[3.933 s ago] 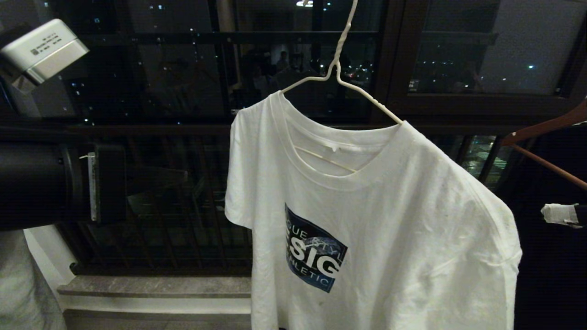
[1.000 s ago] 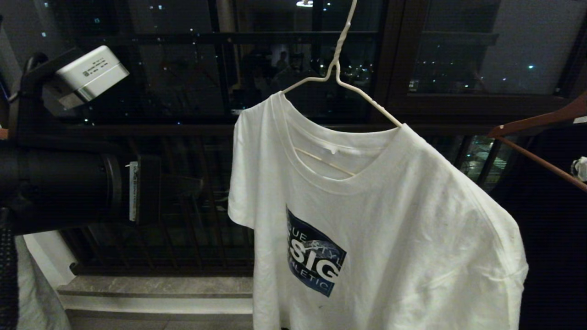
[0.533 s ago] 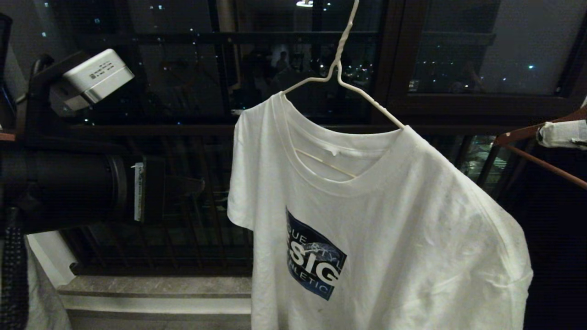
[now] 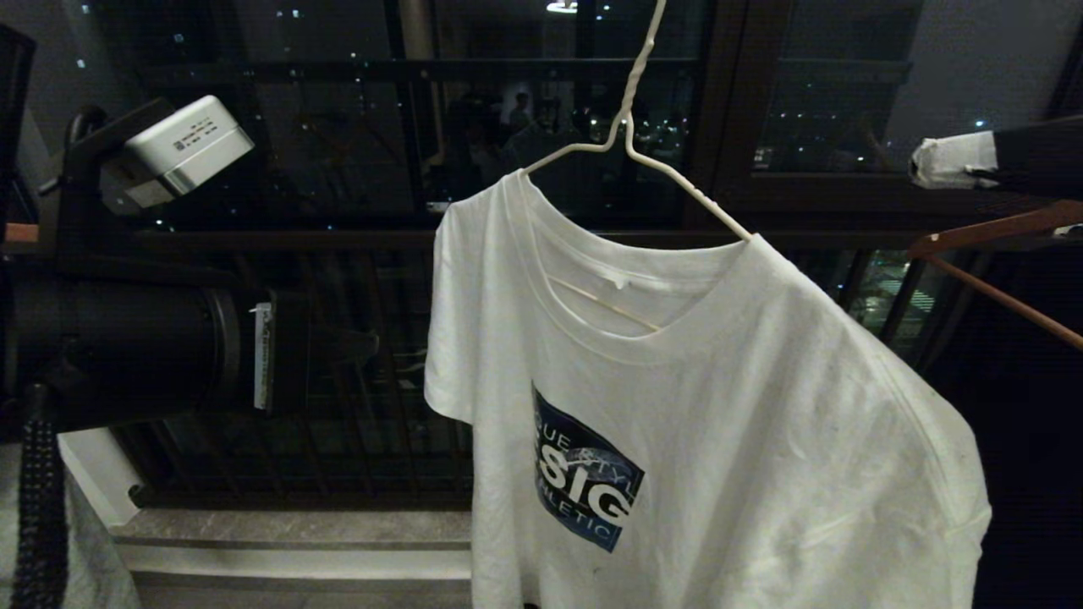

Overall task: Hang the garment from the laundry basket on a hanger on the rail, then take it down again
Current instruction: Take the clothes off the clothes rack

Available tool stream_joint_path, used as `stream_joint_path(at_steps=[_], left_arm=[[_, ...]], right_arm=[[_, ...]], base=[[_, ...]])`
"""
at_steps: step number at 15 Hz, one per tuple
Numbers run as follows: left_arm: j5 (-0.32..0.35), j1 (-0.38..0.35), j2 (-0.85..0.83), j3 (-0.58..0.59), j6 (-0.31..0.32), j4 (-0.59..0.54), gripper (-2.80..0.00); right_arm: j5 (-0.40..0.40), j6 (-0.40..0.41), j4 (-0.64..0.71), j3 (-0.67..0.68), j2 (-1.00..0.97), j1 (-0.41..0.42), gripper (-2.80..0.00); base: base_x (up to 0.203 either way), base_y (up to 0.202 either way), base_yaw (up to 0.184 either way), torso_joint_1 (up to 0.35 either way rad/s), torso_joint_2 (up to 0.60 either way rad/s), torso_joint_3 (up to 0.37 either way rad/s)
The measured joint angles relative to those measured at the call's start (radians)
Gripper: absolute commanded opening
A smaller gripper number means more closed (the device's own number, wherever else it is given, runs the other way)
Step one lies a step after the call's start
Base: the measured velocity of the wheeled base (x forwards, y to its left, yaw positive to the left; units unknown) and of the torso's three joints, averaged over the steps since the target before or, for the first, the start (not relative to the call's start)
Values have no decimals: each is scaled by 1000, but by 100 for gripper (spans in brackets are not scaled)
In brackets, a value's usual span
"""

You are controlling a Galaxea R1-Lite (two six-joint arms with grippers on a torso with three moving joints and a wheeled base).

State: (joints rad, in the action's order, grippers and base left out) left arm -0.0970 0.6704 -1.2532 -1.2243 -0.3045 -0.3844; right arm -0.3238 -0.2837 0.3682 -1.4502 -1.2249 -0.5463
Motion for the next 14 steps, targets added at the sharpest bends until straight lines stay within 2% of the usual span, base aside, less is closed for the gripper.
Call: stream_joint_path(at_steps=[4,8,9,12,14], left_arm=[[0,-2,2,-1,1,0,-280],[-1,-13,4,-1,1,1,-280],[0,-14,4,-1,1,1,-280],[-2,-24,6,-2,1,1,-280],[-2,-31,7,-3,1,3,-280]], right_arm=[[127,1,-38,-88,-105,-94,-280],[186,13,-46,-191,-208,-142,-280],[200,27,-46,-211,-231,-153,0],[282,99,-57,-269,-296,-176,0],[309,149,-120,-292,-338,-180,0]], base=[[0,0,0,0,0,0],[0,0,0,0,0,0],[0,0,0,0,0,0],[0,0,0,0,0,0],[0,0,0,0,0,0]])
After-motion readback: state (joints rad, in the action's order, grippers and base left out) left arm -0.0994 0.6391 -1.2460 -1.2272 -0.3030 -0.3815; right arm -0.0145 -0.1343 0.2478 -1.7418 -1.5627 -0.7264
